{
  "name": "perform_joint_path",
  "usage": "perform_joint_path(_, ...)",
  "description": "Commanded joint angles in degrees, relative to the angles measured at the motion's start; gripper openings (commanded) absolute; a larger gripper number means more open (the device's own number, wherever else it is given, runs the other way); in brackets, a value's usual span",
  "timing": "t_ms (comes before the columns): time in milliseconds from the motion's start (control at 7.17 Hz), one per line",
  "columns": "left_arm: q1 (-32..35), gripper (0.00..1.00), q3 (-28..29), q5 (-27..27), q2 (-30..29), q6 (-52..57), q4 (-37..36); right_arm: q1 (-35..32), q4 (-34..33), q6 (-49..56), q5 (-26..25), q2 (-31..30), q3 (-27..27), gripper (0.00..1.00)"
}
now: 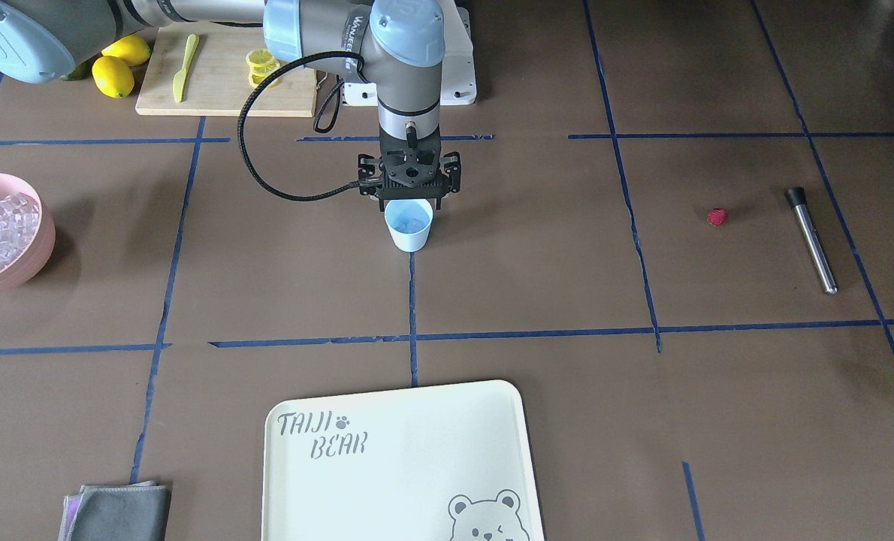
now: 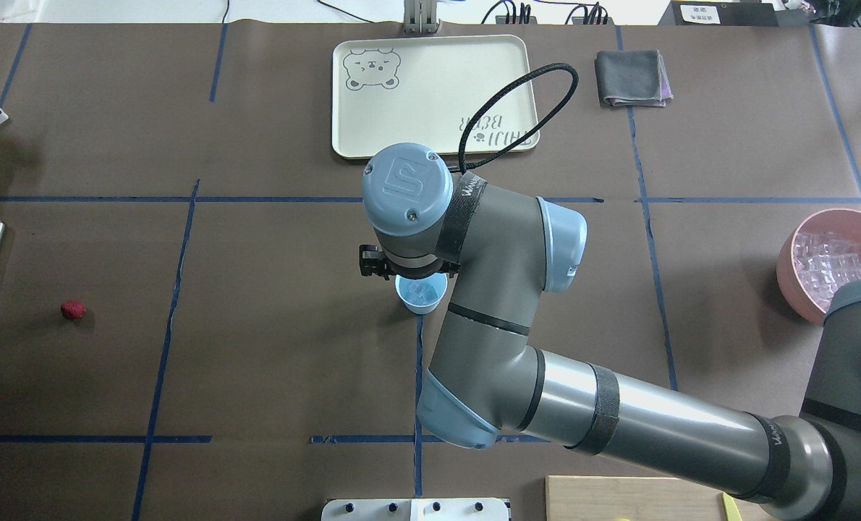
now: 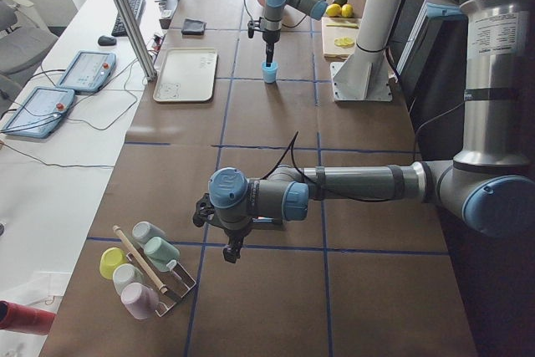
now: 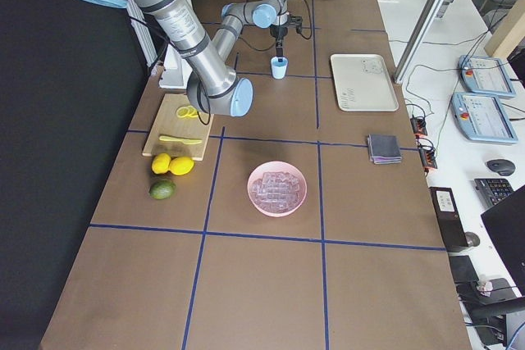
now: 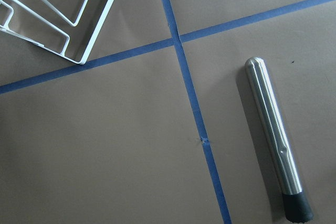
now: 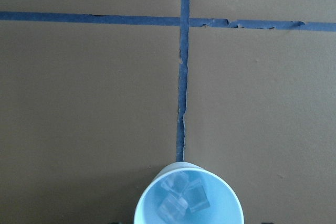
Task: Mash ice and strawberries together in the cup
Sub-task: 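Open the right gripper to drop the ice cube into the cup, then withdraw the right gripper from the cup back toward the pink bowl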
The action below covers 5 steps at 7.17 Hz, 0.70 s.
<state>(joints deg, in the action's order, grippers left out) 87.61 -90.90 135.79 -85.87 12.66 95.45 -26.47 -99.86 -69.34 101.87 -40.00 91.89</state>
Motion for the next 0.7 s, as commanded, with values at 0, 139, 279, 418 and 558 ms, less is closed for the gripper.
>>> perform_joint_path(0,0.0,1.0,-0.1,0.0,0.0,0.0,0.1,-2.0,-0.1,1.0,0.4,-0.2,0.1,1.0)
perform_joint_path(139,-0.1,1.0,-0.2,0.0,0.1,0.1,0.1,-4.6,0.0,4.7,1.5,-1.5,0.2,1.0)
perform_joint_path(279,-0.1,1.0,-0.2,0.0,0.1,0.1,0.2,-7.8,0.1,9.1,4.6,-3.0,0.2,1.0)
perform_joint_path(418,-0.1,1.0,-0.2,-0.1,0.1,0.1,0.1,-12.1,0.2,14.4,8.7,-4.6,0.2,1.0)
perform_joint_path(558,-0.1,1.0,-0.4,-0.6,0.0,0.0,-0.1,-15.6,0.2,19.2,11.9,-7.4,0.9,1.0)
